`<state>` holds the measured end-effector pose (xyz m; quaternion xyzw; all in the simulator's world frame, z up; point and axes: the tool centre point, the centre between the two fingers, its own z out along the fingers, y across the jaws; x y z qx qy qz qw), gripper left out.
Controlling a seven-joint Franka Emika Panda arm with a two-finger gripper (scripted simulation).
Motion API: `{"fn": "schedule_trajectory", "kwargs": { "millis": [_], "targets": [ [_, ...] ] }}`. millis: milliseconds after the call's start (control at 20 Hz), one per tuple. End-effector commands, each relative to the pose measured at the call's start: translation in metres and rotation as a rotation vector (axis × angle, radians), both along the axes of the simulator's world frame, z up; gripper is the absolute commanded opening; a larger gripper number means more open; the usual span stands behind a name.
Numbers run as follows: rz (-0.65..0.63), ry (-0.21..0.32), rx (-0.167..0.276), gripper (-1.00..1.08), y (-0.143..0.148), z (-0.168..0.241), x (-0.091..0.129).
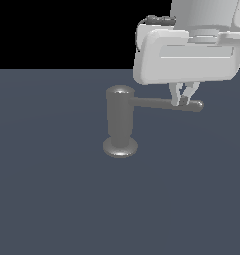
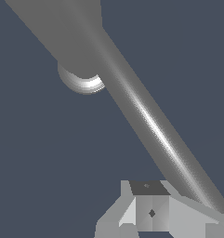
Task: Turn on the faucet by rotating a designated handle.
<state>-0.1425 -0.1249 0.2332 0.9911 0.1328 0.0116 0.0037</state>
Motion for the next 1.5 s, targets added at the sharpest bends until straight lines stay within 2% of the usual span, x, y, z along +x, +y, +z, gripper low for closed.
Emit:
{"fn": "schedule_trajectory", "kwargs": {
  "millis": [0, 300, 350, 1450],
  "targets": [
    [-0.02, 0.024, 0.004, -1.0, -0.017, -0.011, -0.004],
    [-0.02, 0.024, 0.004, -1.0, -0.034, -0.01, 0.004],
    [0.02, -0.005, -0.001, -1.0, -0.015, 0.002, 0.015],
    [0.004, 0.007, 0.001, -1.0, -0.047, -0.003, 0.077]
  ]
}}
